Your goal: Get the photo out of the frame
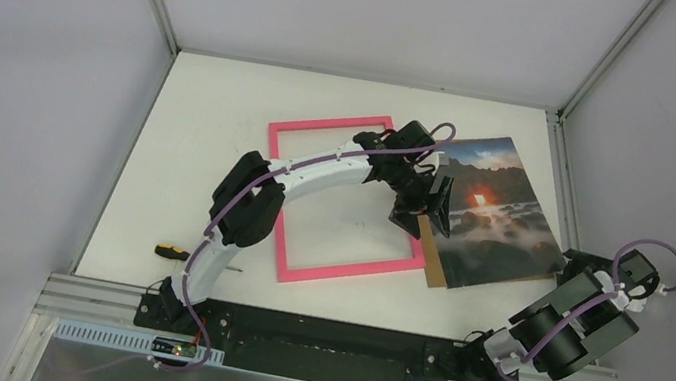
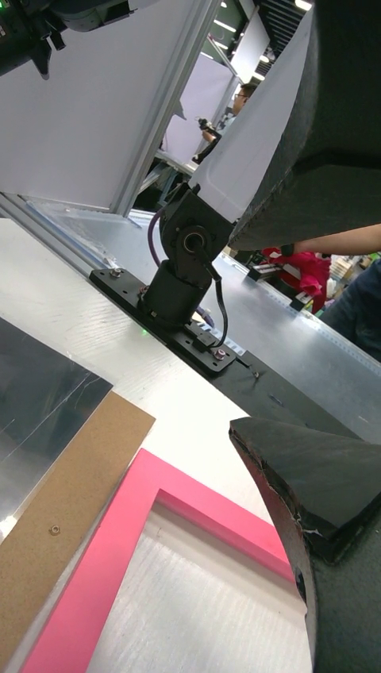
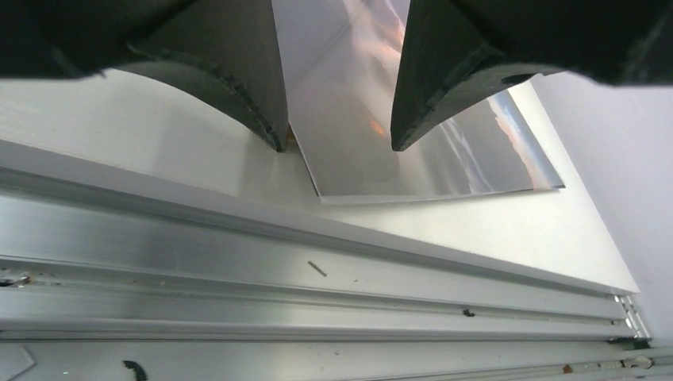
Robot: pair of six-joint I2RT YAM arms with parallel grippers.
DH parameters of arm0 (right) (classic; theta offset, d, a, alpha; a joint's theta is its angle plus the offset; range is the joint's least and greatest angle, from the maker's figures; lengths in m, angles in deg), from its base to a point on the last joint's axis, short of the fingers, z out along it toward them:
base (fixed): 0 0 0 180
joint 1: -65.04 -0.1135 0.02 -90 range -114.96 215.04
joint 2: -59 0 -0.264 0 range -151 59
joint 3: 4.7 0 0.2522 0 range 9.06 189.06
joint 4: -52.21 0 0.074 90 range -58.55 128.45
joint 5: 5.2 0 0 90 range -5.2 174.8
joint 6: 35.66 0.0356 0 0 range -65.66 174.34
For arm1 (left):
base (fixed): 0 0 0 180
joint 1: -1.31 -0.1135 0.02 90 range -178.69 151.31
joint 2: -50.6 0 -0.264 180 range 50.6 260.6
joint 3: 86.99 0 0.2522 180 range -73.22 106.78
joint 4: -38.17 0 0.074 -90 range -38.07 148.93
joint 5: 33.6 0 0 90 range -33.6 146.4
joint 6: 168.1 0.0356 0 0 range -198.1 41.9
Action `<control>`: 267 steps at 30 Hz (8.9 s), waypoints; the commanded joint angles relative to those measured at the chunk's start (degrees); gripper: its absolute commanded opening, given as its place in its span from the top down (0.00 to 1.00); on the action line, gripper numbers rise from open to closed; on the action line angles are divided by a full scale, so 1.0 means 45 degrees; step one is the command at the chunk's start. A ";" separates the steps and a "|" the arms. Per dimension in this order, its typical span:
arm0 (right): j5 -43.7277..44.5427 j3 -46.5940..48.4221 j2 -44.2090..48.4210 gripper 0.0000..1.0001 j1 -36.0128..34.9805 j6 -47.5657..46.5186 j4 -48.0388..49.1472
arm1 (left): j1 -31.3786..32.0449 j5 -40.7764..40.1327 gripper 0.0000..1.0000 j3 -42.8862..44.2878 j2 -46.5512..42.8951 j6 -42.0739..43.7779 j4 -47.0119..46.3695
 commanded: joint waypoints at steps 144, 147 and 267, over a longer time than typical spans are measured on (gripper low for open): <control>-0.0016 -0.3178 0.2762 0.60 0.1397 0.2411 0.0740 | -0.0878 -0.0892 0.27 0.4341 0.4495 -0.0388 -0.1010; -0.0168 -0.3256 0.2700 0.64 0.1658 0.2147 0.1255 | -0.0879 -0.0845 0.27 0.4307 0.4524 -0.0378 -0.1011; 0.1146 0.0001 0.1838 0.57 -0.0652 -0.0437 -0.2060 | -0.0732 -0.0901 0.22 0.4189 0.3857 -0.0457 -0.1014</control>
